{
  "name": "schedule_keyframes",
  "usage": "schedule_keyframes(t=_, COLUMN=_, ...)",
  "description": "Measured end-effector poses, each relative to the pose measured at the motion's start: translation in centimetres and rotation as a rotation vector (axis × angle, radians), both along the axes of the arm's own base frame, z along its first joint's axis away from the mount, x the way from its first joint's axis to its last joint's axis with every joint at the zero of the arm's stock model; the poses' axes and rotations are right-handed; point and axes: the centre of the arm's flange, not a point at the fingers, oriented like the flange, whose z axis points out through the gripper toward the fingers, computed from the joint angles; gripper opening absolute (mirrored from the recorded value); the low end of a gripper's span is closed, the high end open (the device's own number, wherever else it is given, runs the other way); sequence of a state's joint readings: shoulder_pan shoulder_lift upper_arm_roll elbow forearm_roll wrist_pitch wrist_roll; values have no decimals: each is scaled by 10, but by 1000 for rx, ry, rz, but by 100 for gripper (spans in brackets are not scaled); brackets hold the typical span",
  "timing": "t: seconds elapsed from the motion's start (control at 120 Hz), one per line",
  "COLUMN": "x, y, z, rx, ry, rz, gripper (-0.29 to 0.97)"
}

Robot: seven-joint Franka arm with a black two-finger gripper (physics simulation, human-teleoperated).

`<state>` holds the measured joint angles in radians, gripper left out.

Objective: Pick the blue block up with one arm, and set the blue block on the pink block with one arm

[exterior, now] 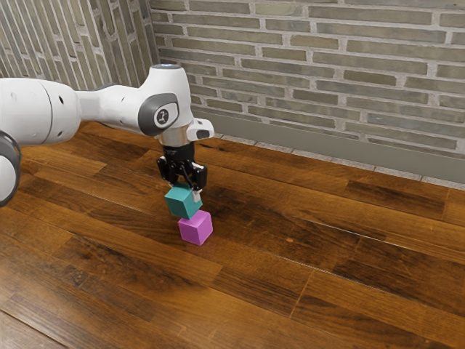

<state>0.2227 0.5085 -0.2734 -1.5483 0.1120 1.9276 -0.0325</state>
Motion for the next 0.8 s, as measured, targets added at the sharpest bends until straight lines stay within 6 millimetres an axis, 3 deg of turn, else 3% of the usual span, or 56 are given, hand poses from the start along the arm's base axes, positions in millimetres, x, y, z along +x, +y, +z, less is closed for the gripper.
schedule_keyframes(t=0.8, x=2, y=-7, z=-3, rx=7, ry=12, rz=77, gripper=34)
